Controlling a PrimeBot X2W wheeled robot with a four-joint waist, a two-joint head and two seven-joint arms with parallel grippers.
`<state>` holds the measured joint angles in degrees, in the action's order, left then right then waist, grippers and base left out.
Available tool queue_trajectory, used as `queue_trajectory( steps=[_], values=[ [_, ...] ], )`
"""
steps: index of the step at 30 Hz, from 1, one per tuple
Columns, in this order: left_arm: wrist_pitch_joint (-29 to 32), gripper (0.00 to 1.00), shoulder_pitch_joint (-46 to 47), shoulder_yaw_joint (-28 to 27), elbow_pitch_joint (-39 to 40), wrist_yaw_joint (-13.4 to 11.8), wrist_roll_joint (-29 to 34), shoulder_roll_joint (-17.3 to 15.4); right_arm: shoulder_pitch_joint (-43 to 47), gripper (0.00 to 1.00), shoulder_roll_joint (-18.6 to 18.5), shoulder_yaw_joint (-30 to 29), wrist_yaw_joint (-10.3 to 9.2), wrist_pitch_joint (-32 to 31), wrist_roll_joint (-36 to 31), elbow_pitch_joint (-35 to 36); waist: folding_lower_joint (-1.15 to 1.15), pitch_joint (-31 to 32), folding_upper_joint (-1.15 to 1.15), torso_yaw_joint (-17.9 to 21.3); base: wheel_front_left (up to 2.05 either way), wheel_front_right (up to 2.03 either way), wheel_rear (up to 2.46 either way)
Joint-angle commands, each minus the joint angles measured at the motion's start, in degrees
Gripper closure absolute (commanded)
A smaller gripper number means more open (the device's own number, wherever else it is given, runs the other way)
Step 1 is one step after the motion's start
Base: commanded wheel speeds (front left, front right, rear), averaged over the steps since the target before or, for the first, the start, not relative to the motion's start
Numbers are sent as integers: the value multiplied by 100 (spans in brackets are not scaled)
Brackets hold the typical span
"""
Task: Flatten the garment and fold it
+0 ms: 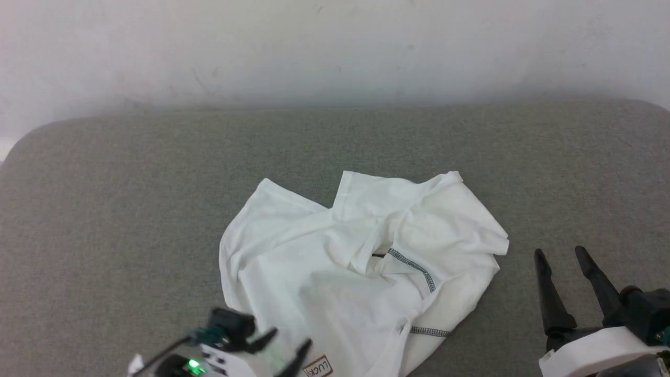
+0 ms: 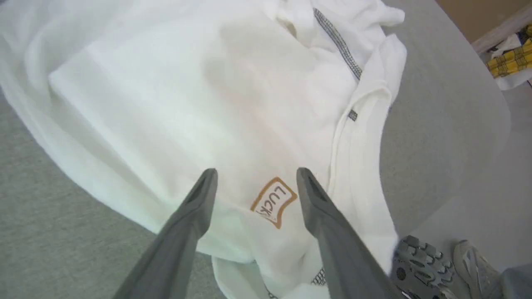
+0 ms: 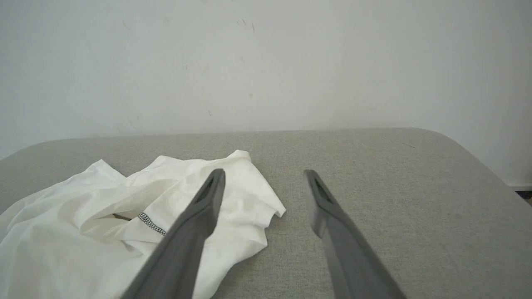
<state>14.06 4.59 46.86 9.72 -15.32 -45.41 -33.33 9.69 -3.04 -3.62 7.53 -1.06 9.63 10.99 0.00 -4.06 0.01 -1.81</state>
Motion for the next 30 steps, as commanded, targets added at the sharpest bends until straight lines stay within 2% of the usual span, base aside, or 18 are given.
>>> queue_trajectory(
  steps=[1,3,6,10,14,15,16,17,18,22,30],
  values=[
    [-124,0,53,-209,41,-121,-5,-111,42,0,16,-4,-4,-16,11,42,0,5,-1,-25,0,0,0],
    [-246,0,170,-458,7,-270,67,-256,41,0,16,0,-4,-25,19,67,0,-18,-1,-41,0,0,0],
    [-255,0,418,-701,-240,-346,99,-406,5,0,16,31,-4,-43,29,103,0,-96,-1,-43,0,0,0],
    [14,0,786,-745,-911,-159,-30,-414,-91,0,16,95,-4,-57,25,121,0,-222,-1,5,0,0,0],
    [499,0,1068,-535,-1729,262,-288,-227,-168,0,16,152,-4,-70,38,86,0,-311,-1,106,0,0,0],
    [637,24,1127,-448,-1930,360,-302,-206,-183,0,16,168,-4,-69,46,71,0,-317,-1,140,0,0,0],
    [742,56,1182,-394,-2099,448,-337,-168,-189,0,16,170,-4,-67,57,55,0,-322,-1,167,0,0,0],
    [818,96,1237,-355,-2254,517,-357,-141,-190,0,16,166,-4,-63,67,40,0,-318,-1,191,0,0,0],
    [881,100,1292,-310,-2400,569,-331,-156,-192,0,16,169,-4,-59,74,20,0,-304,-1,226,0,0,0],
    [866,100,1506,-440,-2719,652,-369,-273,-168,0,16,164,-4,-53,85,-47,0,-226,-1,326,0,0,0],
    [-139,100,2050,-1245,-2883,170,-142,-718,-118,0,16,112,-4,-61,63,-40,0,-178,-1,392,0,0,0]
  ],
)
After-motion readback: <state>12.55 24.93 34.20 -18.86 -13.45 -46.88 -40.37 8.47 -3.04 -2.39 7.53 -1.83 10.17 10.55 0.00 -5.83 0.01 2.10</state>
